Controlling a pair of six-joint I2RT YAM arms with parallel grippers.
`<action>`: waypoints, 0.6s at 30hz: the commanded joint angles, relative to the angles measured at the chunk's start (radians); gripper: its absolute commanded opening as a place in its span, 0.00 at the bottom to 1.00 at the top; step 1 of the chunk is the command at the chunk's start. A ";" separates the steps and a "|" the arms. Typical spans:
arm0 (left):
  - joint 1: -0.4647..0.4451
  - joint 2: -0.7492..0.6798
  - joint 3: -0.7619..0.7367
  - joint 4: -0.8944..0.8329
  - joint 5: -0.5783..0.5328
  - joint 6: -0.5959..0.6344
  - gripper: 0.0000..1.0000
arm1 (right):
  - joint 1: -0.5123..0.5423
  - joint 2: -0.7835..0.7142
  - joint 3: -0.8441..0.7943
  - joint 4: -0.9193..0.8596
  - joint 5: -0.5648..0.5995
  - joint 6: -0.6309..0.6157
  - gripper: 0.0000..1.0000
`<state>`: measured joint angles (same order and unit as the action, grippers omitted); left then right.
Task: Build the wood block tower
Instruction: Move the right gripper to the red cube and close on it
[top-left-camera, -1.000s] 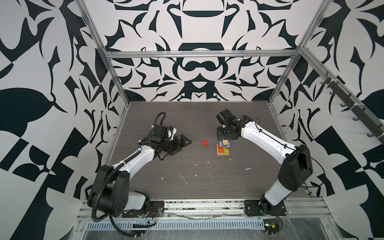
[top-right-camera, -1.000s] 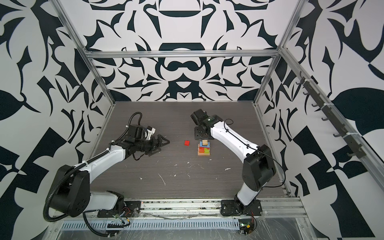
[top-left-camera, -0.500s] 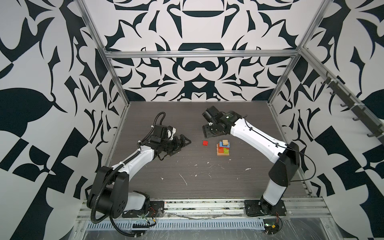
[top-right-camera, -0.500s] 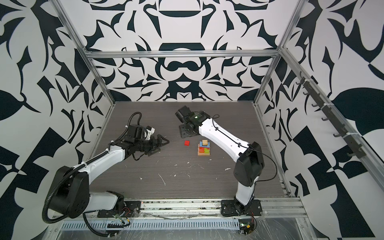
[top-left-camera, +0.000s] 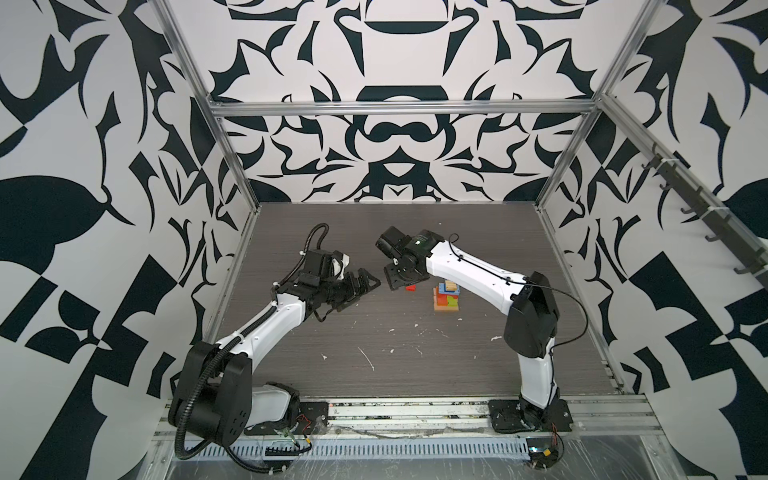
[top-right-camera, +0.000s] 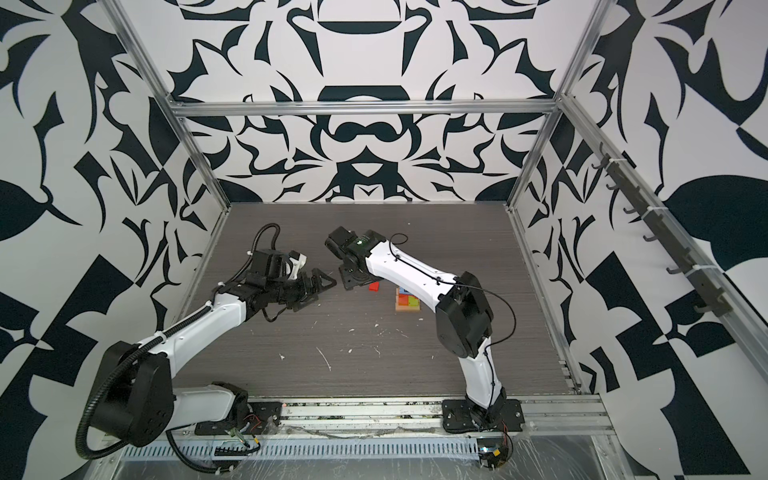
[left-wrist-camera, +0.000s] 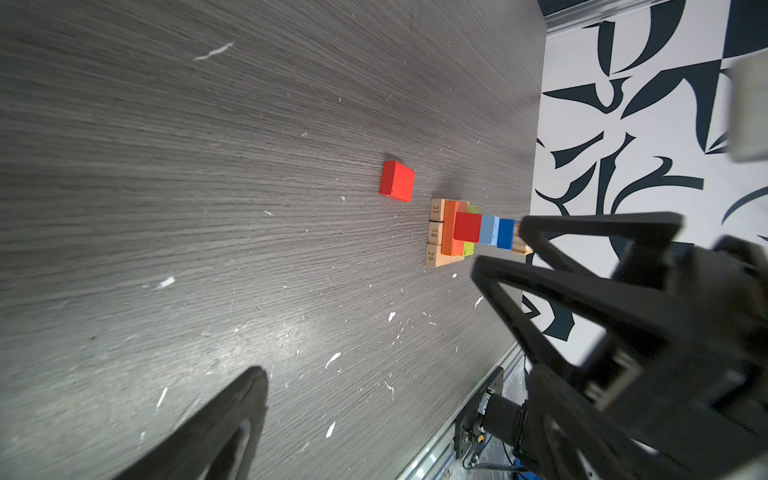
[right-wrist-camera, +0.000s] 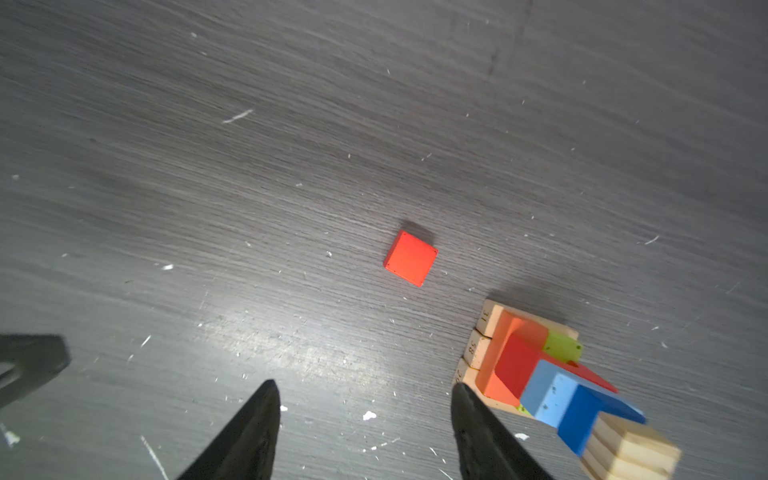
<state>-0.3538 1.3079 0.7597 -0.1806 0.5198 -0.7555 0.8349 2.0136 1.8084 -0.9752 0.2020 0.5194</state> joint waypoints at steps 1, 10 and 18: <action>0.002 -0.016 0.010 -0.020 -0.003 0.009 1.00 | 0.000 0.005 -0.017 0.025 0.011 0.071 0.67; 0.001 -0.020 0.002 -0.017 0.003 0.007 1.00 | -0.001 0.046 -0.106 0.146 0.020 0.166 0.69; 0.001 -0.026 -0.003 -0.018 0.009 0.009 1.00 | -0.021 0.097 -0.128 0.186 0.028 0.221 0.68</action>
<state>-0.3538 1.3060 0.7593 -0.1837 0.5198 -0.7551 0.8238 2.1254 1.6966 -0.8143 0.2096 0.6975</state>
